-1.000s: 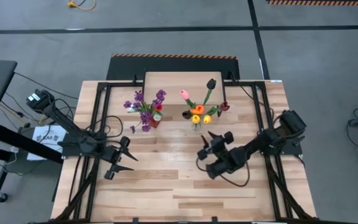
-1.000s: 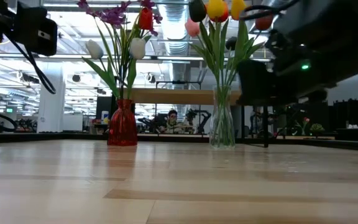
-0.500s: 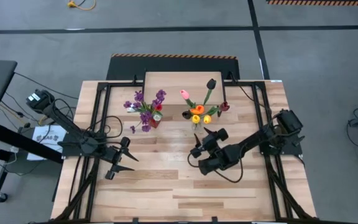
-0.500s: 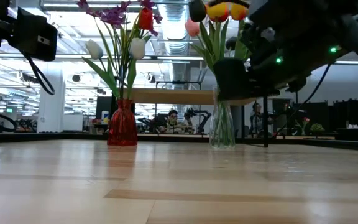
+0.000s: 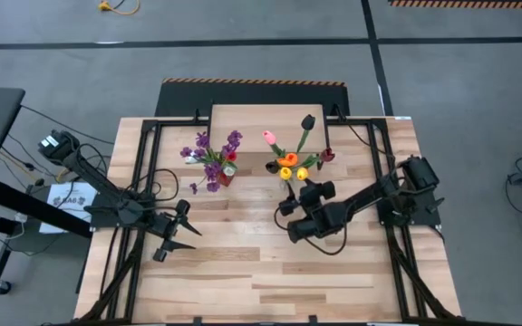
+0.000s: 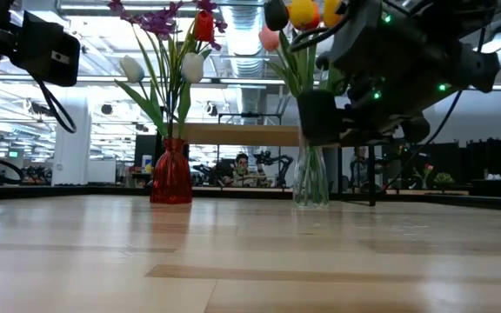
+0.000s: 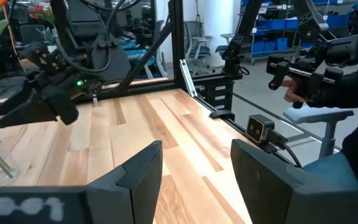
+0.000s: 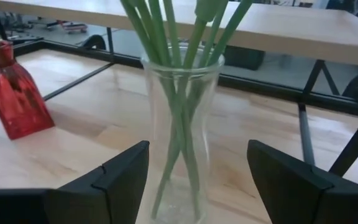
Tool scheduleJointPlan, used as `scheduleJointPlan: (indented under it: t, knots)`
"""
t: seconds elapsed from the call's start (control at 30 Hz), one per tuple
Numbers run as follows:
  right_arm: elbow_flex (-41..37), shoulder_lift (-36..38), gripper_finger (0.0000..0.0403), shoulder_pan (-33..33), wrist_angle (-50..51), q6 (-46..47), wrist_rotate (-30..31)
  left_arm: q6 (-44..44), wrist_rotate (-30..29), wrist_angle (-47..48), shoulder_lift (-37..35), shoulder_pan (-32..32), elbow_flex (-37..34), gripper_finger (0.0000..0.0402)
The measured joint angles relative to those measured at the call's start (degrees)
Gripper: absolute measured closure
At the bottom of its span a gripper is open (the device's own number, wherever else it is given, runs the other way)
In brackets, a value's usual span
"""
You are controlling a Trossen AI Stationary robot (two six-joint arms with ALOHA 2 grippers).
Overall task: Pick and place flowers into a vace then onto a shelf
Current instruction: Put the transparent flower vase on the shelf
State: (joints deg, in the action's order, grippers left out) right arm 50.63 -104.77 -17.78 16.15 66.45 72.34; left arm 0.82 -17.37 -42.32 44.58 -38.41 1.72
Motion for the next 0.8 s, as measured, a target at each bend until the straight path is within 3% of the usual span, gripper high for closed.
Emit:
scheduleJointPlan:
  t: [0.8]
  knots:
    - [-0.02,0.0,0.0138,0.94,-6.03,-15.93,-1.07,-0.64,0.07,0.67,0.0,0.0,0.0,0.0219]
